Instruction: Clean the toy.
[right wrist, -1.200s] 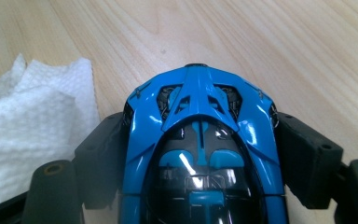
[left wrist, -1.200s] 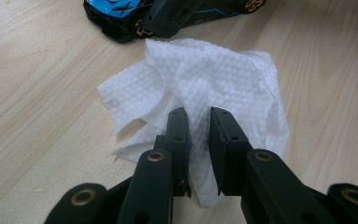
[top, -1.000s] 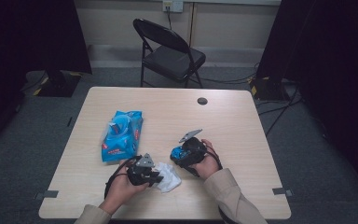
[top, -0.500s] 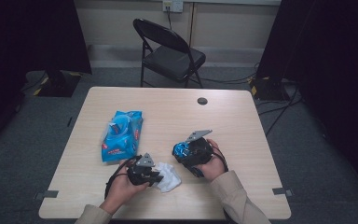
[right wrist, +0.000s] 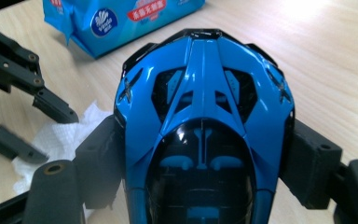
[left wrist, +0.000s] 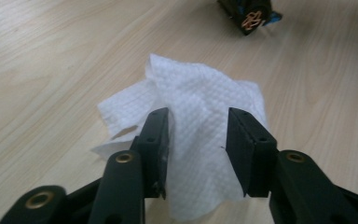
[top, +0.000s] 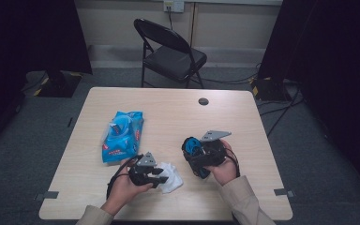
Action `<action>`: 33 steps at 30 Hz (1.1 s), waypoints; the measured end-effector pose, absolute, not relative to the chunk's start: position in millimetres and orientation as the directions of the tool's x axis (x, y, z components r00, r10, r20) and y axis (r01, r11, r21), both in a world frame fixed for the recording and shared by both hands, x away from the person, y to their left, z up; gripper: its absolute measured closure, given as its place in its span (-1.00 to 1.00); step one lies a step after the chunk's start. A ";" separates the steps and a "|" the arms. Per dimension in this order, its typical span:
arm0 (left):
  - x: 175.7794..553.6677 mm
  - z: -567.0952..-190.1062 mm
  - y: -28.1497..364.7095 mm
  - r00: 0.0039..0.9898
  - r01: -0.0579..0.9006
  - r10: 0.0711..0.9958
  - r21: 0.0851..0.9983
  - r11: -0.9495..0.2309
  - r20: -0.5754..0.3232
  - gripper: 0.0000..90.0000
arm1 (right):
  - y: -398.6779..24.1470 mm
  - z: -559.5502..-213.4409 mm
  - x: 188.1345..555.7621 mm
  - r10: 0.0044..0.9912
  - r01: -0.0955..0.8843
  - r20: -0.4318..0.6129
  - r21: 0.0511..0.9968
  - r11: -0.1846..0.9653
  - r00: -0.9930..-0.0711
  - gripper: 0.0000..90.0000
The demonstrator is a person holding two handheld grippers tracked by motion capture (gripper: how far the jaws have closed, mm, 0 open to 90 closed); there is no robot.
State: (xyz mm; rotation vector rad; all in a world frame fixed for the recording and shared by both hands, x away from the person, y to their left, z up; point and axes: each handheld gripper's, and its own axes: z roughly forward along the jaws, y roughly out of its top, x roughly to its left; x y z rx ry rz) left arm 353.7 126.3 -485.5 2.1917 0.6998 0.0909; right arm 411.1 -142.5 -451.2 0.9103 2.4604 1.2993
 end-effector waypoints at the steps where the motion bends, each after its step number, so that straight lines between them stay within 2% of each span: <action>1: 353.4 -486.2 123.9 0.848 0.448 0.504 0.731 -0.516 -0.164 0.24 | -144.5 -450.7 410.2 0.614 0.423 0.097 0.807 0.412 -0.784 -0.44; 7: 353.1 -492.1 115.9 0.857 0.429 0.495 0.732 -0.529 -0.144 -0.02 | -151.6 -449.3 406.3 0.616 0.418 0.103 0.819 0.392 -0.781 -0.44; 11: 354.9 -485.2 115.5 0.855 0.416 0.501 0.751 -0.513 -0.131 -0.12 | -153.9 -448.1 403.5 0.613 0.409 0.103 0.828 0.383 -0.783 -0.44; 15: 355.1 -484.4 106.8 0.865 0.406 0.484 0.754 -0.517 -0.135 -0.17 | -157.2 -447.8 403.1 0.615 0.418 0.119 0.830 0.369 -0.779 -0.44; 19: 354.7 -493.4 100.2 0.874 0.401 0.472 0.720 -0.566 -0.116 -0.13 | -158.8 -445.0 401.9 0.612 0.412 0.117 0.835 0.366 -0.782 -0.44; 21: 354.8 -498.0 99.9 0.885 0.376 0.455 0.722 -0.581 -0.094 -0.03 | -159.5 -442.8 401.1 0.607 0.406 0.115 0.837 0.367 -0.786 -0.44; 22: 354.7 -497.9 100.6 0.889 0.364 0.452 0.721 -0.589 -0.080 0.09 | -160.2 -441.2 400.7 0.606 0.406 0.115 0.837 0.368 -0.787 -0.44; 23: 354.9 -496.5 101.7 0.891 0.371 0.445 0.714 -0.594 -0.092 0.25 | -160.7 -440.5 400.5 0.607 0.404 0.115 0.838 0.365 -0.787 -0.44; 24: 354.7 -495.2 101.7 0.888 0.387 0.446 0.704 -0.595 -0.111 0.57 | -161.8 -439.3 400.4 0.604 0.405 0.120 0.839 0.362 -0.788 -0.44; 26: 354.4 -493.9 100.9 0.883 0.406 0.451 0.693 -0.596 -0.129 0.81 | -163.5 -437.8 399.8 0.605 0.407 0.123 0.840 0.358 -0.786 -0.44; 29: 358.1 -488.0 102.7 0.867 0.432 0.475 0.701 -0.568 -0.150 0.87 | -166.4 -435.9 397.3 0.599 0.403 0.128 0.845 0.352 -0.790 -0.44; 33: 371.2 -461.4 115.3 0.840 0.459 0.501 0.764 -0.454 -0.207 0.87 | -168.0 -433.5 391.4 0.590 0.394 0.127 0.850 0.350 -0.797 -0.44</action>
